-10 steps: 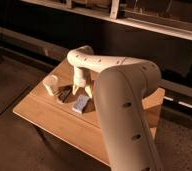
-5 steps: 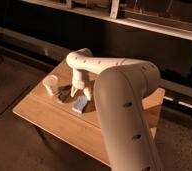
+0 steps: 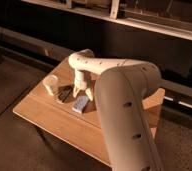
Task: Place the white sponge in the ceramic cup
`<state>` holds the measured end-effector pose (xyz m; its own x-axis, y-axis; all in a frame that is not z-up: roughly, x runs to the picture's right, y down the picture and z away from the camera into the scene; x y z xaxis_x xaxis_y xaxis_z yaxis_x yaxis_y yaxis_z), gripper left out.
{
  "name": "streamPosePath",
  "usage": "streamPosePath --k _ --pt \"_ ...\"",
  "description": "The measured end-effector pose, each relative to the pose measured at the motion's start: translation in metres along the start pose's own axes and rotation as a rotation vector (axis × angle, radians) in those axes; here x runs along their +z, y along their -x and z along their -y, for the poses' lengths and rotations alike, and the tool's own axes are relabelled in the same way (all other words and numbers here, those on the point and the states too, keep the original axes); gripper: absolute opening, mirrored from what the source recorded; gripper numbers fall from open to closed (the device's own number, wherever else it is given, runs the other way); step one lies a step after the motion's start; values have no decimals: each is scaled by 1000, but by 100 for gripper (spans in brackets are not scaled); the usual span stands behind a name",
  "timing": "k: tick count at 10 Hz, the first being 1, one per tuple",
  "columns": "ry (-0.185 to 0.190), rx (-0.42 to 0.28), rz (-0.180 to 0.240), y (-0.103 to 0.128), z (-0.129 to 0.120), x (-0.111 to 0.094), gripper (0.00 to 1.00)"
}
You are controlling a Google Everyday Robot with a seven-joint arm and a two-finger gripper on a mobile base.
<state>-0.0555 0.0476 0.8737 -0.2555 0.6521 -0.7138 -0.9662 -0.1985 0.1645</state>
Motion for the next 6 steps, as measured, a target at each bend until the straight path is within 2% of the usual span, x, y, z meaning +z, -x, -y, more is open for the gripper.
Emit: streamPosePath --k 4,6 --pt "38 3 -17 -3 -6 8 65" --pt "45 1 -24 -5 -8 11 64"
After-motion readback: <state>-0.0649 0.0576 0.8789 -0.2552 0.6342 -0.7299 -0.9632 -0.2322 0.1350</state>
